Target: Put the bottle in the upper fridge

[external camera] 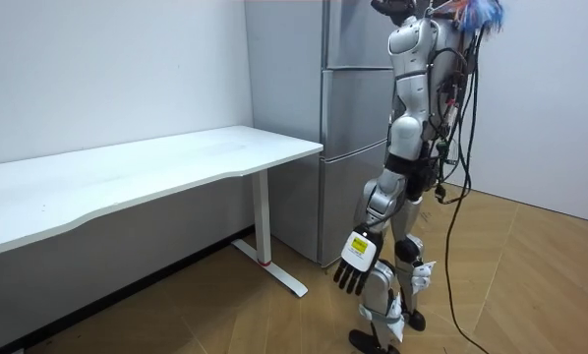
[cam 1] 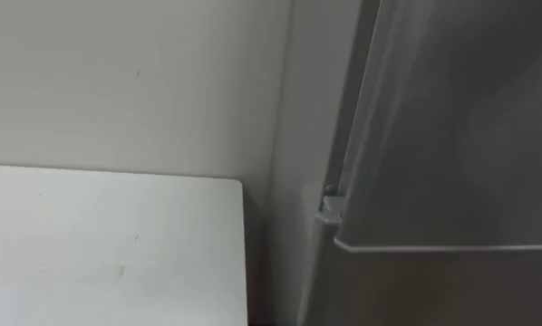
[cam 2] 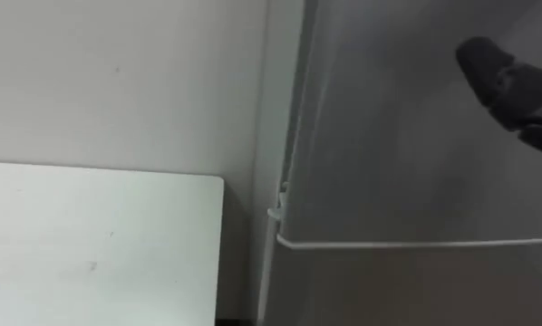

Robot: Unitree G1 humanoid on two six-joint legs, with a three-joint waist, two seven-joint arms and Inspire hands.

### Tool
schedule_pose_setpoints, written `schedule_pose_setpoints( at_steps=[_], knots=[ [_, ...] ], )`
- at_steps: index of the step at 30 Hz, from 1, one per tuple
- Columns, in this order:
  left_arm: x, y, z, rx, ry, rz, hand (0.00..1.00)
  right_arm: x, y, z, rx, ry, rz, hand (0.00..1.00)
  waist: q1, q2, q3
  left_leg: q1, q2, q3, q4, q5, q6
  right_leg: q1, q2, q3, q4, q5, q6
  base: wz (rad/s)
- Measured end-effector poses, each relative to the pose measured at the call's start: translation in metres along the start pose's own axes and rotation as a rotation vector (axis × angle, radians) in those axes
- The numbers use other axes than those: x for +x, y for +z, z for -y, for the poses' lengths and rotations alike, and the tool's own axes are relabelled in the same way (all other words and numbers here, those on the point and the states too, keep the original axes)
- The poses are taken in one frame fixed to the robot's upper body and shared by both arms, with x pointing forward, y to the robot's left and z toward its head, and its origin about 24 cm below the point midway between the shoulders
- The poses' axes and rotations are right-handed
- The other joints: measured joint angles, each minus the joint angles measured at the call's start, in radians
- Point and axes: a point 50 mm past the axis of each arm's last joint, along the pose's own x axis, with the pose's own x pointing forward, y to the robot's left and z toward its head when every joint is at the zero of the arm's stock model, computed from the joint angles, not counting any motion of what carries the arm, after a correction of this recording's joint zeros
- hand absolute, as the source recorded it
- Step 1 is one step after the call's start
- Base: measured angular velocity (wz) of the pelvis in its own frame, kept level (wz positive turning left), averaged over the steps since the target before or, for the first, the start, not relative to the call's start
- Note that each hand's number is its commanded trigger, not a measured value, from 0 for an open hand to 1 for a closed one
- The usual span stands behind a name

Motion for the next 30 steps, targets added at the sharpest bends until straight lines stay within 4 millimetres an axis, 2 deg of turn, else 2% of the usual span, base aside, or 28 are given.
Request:
schedule_pose_setpoints(
  at_steps=[2, 5, 8, 18, 23, 29, 30],
  knots=[
    [0.0, 0.0, 0.0, 0.0, 0.0, -0.004, 0.0, 0.0, -0.001, -0.005, 0.013, 0.036, -0.004, 0.0, 0.001, 0.001, 0.0007, -0.001, 0.0, -0.009, 0.0, 0.0, 0.0, 0.004, -0.001, -0.011, -0.001, 0.0, 0.0, 0.15],
    [0.0, 0.0, 0.003, 0.003, -0.008, -0.002, 0.0, 0.001, -0.002, -0.007, 0.015, 0.074, -0.001, 0.0, 0.022, 0.011, 0.0079, -0.001, 0.0, -0.013, 0.0, 0.0, -0.001, 0.006, 0.0, -0.013, -0.001, 0.0, 0.0, 0.02],
    [0.0, 0.001, 0.002, 0.003, -0.007, 0.0, 0.0, 0.001, -0.003, -0.01, 0.022, 0.107, -0.007, 0.0, 0.024, 0.017, 0.0111, -0.002, 0.0, -0.015, -0.002, 0.0, -0.001, 0.005, 0.0, -0.015, 0.0, 0.0, 0.0, 0.01],
    [0.0, 0.0, 0.002, 0.004, -0.009, -0.005, 0.0, 0.0, -0.005, -0.017, 0.039, 0.179, -0.009, 0.0, 0.026, 0.015, 0.007, -0.001, 0.0, -0.019, -0.003, 0.0, -0.001, 0.008, 0.001, -0.018, 0.001, 0.0, 0.0, 0.01],
    [0.0, 0.002, 0.004, 0.045, -0.018, 0.003, 0.0, -0.005, -0.018, -0.013, 0.038, 0.182, -0.071, 0.0, 0.025, 0.009, 0.0083, -0.001, 0.0, -0.027, 0.002, -0.001, -0.002, 0.02, -0.001, -0.034, 0.0, 0.0, -0.001, 0.08],
    [-0.001, 0.0, 0.006, 0.047, -0.023, -0.009, 0.0, -0.017, -0.027, -0.012, 0.057, 0.169, -0.122, 0.0, 0.025, 0.022, 0.0068, -0.012, -0.001, -0.027, 0.017, -0.001, -0.001, 0.016, -0.005, -0.04, -0.006, 0.001, -0.002, 0.0],
    [-0.001, 0.0, 0.006, 0.048, -0.023, -0.013, 0.0, -0.017, -0.028, -0.012, 0.058, 0.165, -0.128, 0.0, 0.025, 0.026, 0.0039, -0.012, -0.002, -0.026, 0.017, -0.001, -0.001, 0.016, -0.005, -0.041, -0.016, 0.003, -0.003, 0.0]
  ],
)
